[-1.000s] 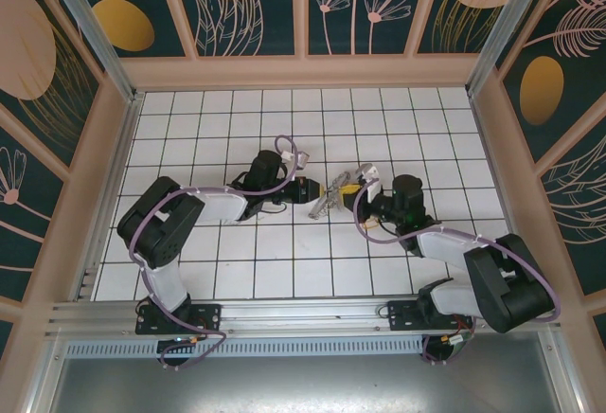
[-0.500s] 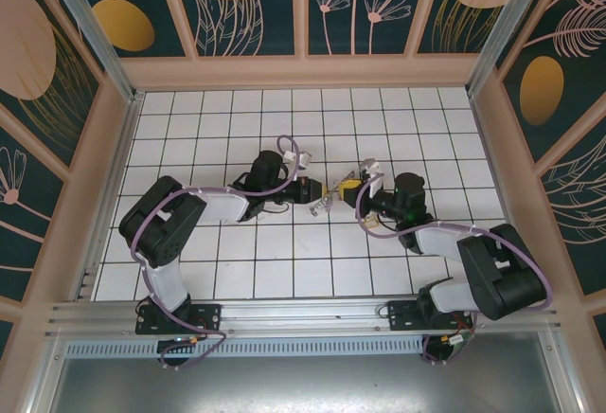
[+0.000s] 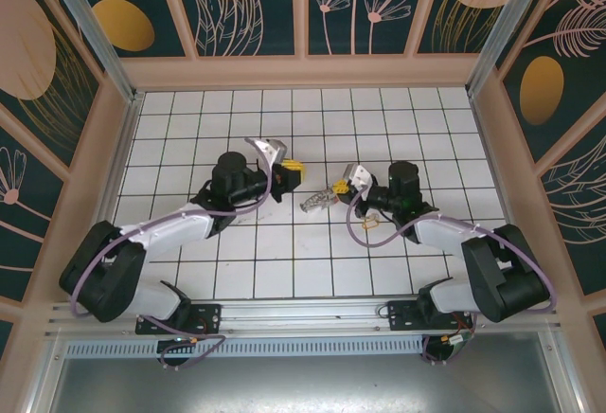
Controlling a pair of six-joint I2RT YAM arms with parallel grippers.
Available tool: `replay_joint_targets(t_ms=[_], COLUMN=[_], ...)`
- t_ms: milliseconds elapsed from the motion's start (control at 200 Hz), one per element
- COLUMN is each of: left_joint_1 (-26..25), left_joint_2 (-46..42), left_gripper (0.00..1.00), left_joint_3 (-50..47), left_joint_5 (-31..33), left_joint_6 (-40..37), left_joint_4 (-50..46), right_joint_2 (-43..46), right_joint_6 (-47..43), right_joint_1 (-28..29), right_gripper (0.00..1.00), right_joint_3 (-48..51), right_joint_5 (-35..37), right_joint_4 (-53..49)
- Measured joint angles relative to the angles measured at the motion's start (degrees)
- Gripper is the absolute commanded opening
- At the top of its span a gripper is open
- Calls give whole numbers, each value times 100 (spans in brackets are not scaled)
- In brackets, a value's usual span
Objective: Put the keys on the keyring
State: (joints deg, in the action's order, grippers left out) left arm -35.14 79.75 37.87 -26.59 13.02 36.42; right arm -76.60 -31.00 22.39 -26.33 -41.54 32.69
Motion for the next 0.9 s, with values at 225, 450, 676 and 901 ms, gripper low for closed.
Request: replay_joint_targets(t_ms=[225,450,676,901], left_joint_1=[330,476,474,282], left_joint_2=[-195,680,1650,1773], left_gripper=[18,20,20,22], left_joint_3=[-168,623,1200,1198], left_joint_5=[-195,-1113,-2293,-2691], left_joint_6=[-1353,-1952,-1882,-2057], left_joint_4=[-107,-675,-973,-1036], right_joint_2=[59,57,61,297], right_joint_6=[-645,-861,-409,275], right_joint_1=[35,87,85,81], right_gripper=[0,0,0,0], right_joint_3=[-365,-603,-302,219], right_joint_5=[-361,-448,-350,-334], right_joint_4=[-636,-918,-881,-361])
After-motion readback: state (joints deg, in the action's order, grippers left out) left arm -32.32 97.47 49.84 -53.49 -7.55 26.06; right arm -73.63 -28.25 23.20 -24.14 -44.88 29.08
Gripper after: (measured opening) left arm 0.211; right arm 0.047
